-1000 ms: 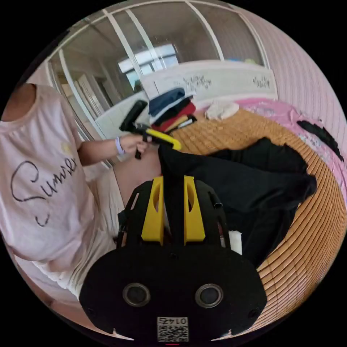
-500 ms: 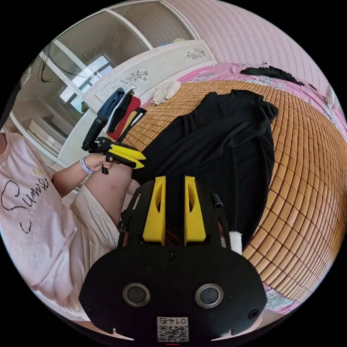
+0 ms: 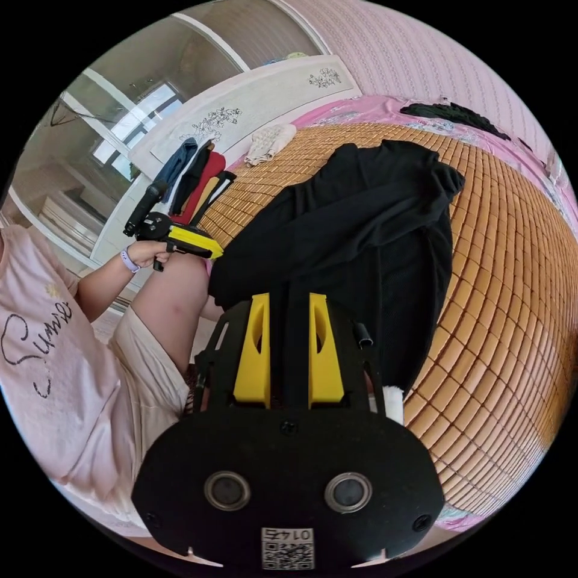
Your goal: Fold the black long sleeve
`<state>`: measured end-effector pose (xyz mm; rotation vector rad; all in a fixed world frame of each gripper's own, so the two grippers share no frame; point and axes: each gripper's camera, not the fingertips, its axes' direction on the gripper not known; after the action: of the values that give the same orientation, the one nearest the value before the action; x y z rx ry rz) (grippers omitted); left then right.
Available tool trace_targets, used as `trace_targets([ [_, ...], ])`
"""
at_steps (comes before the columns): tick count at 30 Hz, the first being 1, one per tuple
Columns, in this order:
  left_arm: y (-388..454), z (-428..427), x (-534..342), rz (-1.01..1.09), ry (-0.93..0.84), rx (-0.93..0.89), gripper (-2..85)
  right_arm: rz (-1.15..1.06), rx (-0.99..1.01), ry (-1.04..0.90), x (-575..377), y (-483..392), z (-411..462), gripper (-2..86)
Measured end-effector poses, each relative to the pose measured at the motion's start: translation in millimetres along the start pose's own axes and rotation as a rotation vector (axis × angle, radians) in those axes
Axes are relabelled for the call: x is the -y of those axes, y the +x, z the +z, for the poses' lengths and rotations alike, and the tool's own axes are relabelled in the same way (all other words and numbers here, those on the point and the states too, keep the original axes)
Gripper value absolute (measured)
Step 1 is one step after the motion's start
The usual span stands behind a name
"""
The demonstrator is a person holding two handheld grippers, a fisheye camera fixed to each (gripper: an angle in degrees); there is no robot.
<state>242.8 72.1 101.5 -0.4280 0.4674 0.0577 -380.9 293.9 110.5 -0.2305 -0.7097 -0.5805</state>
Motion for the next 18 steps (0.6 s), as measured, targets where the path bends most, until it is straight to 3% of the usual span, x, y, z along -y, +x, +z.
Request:
trace_targets([
  [5,-79,-36,26,-0.092,0.292,-0.127,5.0,0.038,-0.172,0.1,52,81,2,12.3],
  [8,-115,-34,80,-0.07,0.368,-0.14,6.0,0.142,-0.236,0.136,99,147,15,13.2],
  [13,-162,-13,181,-0.097,0.402,-0.222,6.4,0.435,-0.214,0.245,159,266,41,12.9],
  [18,-197,25,252,-0.236,0.378,-0.28,11.5,0.547,-0.136,0.107,181,328,86,12.2],
])
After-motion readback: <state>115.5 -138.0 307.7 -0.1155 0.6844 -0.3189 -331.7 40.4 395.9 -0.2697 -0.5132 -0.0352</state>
